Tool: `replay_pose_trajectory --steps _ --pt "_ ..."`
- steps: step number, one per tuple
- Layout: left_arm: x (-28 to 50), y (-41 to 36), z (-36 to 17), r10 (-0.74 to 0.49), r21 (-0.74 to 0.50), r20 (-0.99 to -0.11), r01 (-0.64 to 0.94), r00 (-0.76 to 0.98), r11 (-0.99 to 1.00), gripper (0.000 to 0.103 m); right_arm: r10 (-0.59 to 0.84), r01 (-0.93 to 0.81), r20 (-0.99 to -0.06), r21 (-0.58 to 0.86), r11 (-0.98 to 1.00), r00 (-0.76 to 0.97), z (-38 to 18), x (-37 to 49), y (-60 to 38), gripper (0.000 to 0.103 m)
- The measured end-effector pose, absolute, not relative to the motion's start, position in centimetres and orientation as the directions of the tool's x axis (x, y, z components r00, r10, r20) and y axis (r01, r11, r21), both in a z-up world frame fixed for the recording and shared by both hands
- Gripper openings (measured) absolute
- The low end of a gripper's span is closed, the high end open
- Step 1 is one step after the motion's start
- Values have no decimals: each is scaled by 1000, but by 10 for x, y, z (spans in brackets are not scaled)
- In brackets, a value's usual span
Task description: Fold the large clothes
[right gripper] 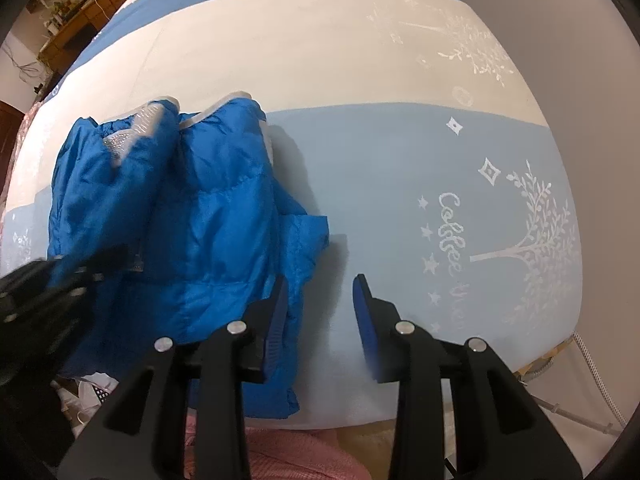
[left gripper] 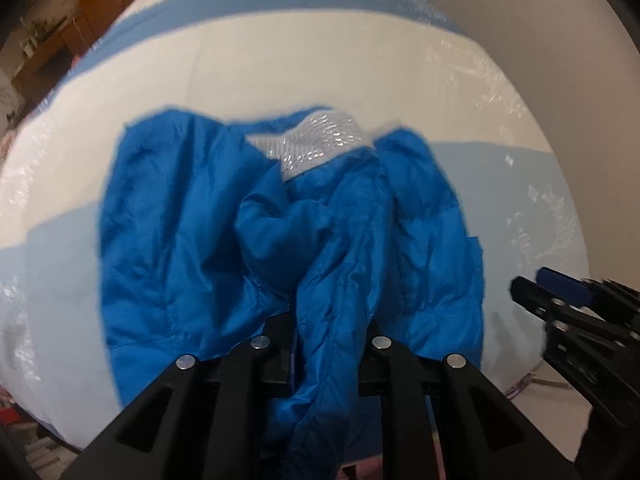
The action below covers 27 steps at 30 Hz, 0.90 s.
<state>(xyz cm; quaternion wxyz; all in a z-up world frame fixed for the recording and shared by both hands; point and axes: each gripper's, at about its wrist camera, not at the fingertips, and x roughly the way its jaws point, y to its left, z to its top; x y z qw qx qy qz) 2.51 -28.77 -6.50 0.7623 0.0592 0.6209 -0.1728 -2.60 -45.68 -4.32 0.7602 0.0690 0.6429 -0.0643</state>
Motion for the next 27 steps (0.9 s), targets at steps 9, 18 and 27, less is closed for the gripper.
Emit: replay_pose_trajectory --steps 9,18,27 --pt "22 -288 -87 -186 -117 -965 331 185 936 17 -12 194 -989 18 981 151 -51 -24 -459 33" --pt "20 -287 -71 -188 -119 -962 313 198 942 19 -40 199 -985 -6 980 167 -50 -26 -455 33" --pt "13 -283 -32 -189 -119 -960 308 206 944 31 -57 210 -983 -19 977 174 -49 -21 -451 33"
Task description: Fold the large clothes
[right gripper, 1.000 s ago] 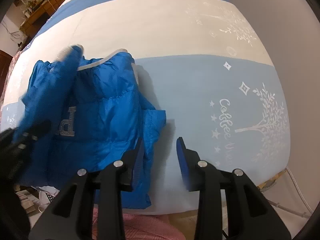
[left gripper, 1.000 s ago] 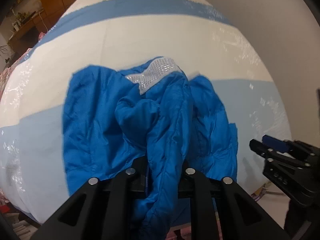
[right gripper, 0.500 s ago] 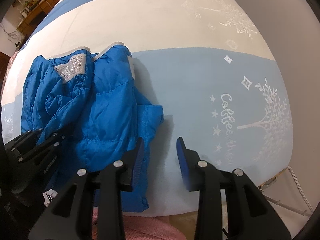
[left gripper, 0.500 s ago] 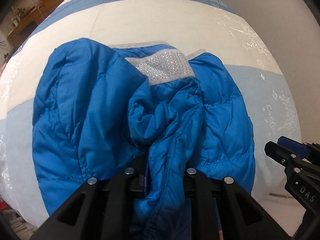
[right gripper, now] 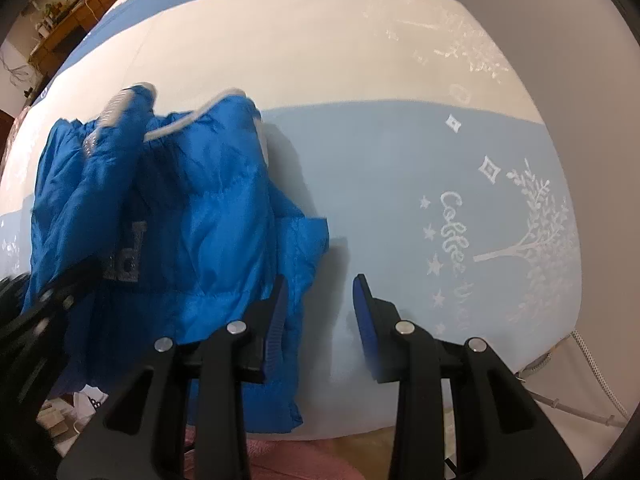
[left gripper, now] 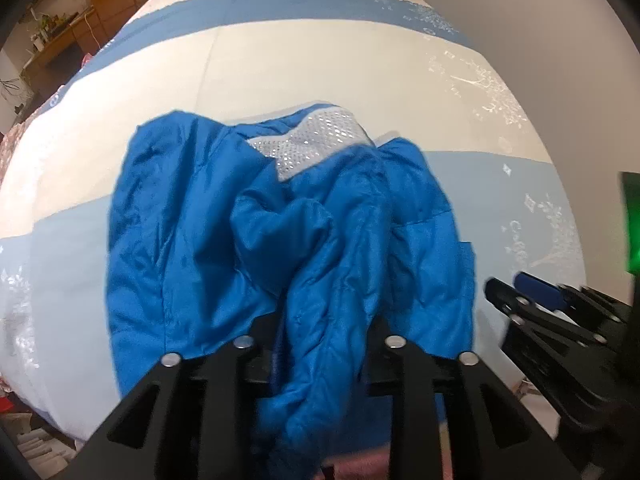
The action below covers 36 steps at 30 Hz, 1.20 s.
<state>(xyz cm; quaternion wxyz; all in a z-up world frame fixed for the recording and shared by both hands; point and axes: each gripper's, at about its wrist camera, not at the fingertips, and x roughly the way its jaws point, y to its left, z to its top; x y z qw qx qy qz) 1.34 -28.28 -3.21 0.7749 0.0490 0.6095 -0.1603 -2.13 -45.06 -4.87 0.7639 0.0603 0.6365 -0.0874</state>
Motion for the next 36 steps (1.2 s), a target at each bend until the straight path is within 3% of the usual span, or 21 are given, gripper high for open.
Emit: replay_pose_trajectory --steps 2,3,10,14,20,27,29,30,33,36 --pt "8 -278 -6 -251 -175 -942 313 221 934 46 -64 211 -980 -23 977 191 -43 -19 -449 37" --pt "6 -278 3 -266 -183 -935 323 234 929 48 -61 211 -978 -18 977 200 -40 -18 -448 39" --pt "14 -229 52 -236 -133 -894 278 381 951 48 27 179 -967 74 981 252 -14 -5 -434 48" --pt "38 -184 33 -135 -76 -922 171 364 982 48 57 128 -960 95 987 274 3 6 -412 59" --pt "48 -148 1 -111 -82 -944 105 310 991 48 134 60 -964 152 987 228 4 27 -369 73" --pt "50 -131 -14 -108 -79 -943 106 315 991 48 143 85 -986 150 985 81 -43 43 -345 72" --pt "50 -130 -14 -107 -75 -941 112 320 991 48 157 94 -986 163 982 63 -54 46 -343 58" --pt "51 -129 -14 -113 -81 -943 114 314 990 48 190 95 -980 194 976 54 -58 46 -342 41" --pt "53 -128 -16 -116 -81 -945 124 305 989 48 225 78 -970 232 970 87 -56 47 -340 17" --pt "55 -130 -17 -122 -84 -947 135 299 987 48 273 47 -952 281 958 140 -38 45 -345 9"
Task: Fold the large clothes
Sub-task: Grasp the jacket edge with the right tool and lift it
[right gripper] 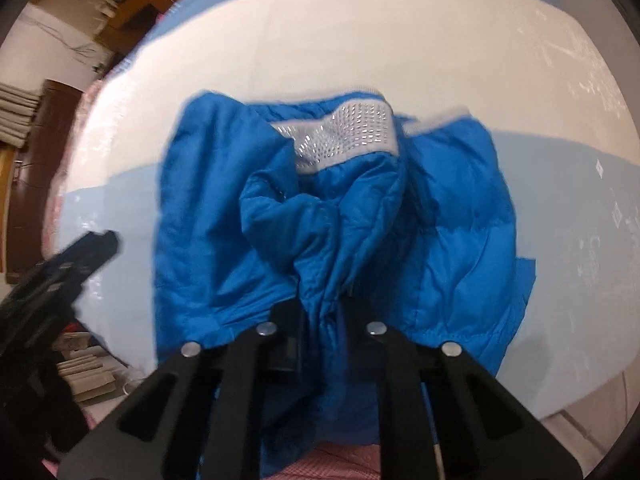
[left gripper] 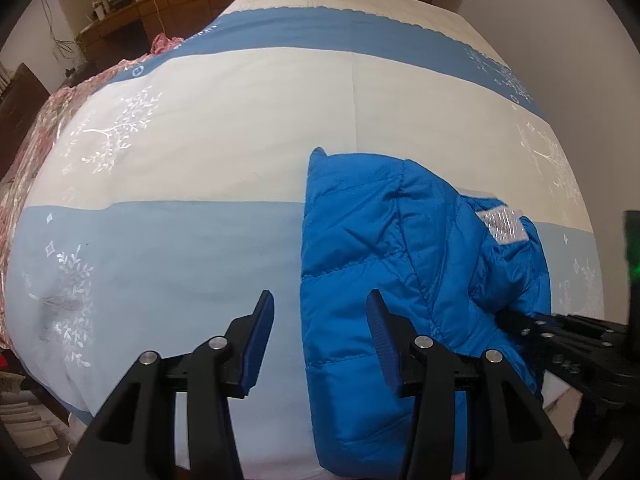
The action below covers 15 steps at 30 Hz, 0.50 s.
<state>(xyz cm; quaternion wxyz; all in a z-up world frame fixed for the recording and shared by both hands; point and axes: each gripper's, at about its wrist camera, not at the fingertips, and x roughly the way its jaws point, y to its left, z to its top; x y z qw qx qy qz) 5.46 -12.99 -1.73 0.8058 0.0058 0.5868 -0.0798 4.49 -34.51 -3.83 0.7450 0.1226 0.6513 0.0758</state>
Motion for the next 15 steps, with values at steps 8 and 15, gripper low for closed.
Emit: replay_pose_trajectory --steps 8,15 --pt "48 -148 -5 -176 -123 -934 182 310 976 48 356 -9 -899 366 931 255 22 23 -380 7" --pt "34 -182 -12 -240 -171 -932 257 271 951 48 289 26 -916 308 951 277 28 1 -421 7"
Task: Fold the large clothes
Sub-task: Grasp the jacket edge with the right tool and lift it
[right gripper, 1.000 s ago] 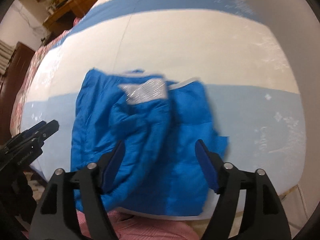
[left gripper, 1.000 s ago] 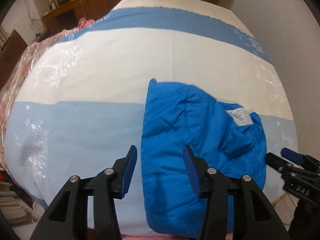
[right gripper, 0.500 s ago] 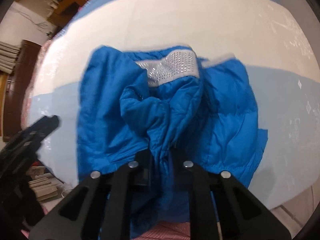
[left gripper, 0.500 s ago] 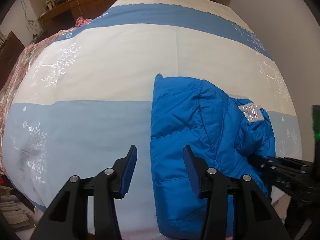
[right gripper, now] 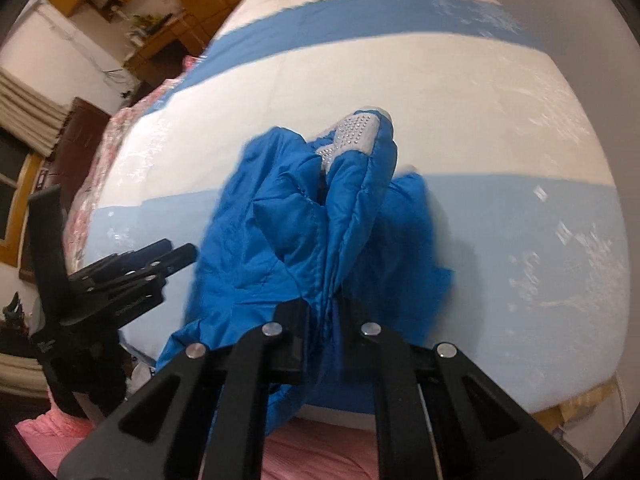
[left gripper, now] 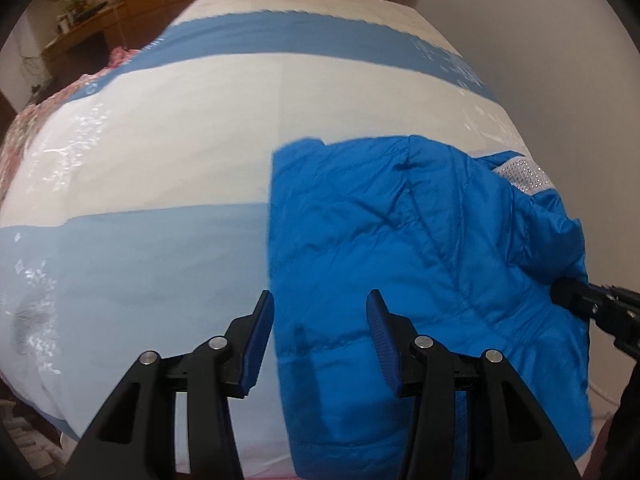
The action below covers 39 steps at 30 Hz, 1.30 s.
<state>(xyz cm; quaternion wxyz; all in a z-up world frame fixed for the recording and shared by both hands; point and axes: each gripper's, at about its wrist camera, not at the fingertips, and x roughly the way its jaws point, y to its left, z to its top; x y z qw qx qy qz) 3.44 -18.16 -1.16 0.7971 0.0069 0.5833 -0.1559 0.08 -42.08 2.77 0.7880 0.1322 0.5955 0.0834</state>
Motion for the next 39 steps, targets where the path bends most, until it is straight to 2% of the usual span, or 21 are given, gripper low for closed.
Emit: replay_pose_trajectory --steps 5,11,19,23,25,28,33,39 --pt "25 -202 -32 -244 -166 -938 298 246 940 48 245 97 -947 269 958 208 -21 -9 -449 7" --pt "20 -208 -59 -259 -192 -943 295 208 936 50 275 119 -948 296 948 162 -62 -15 -458 9" --pt "10 -223 -75 -190 -107 -945 300 265 948 52 302 137 -940 324 936 162 -96 -14 -458 13" --pt "12 -220 -69 -188 -113 -948 280 256 953 52 294 109 -941 314 943 170 -80 -16 -462 16" --pt "14 -211 -61 -200 -133 -951 273 234 953 51 260 91 -949 279 956 177 -64 -21 -466 23" --pt "9 -192 -47 -216 -151 -948 266 236 952 51 232 32 -943 247 969 238 -22 -31 -464 23" --pt "-5 -178 -39 -193 -129 -954 263 231 956 50 334 -113 -907 315 942 256 16 -36 -426 21" --pt "-16 -182 -45 -231 -175 -948 249 219 953 50 336 -143 -928 315 938 159 -10 -45 -410 12"
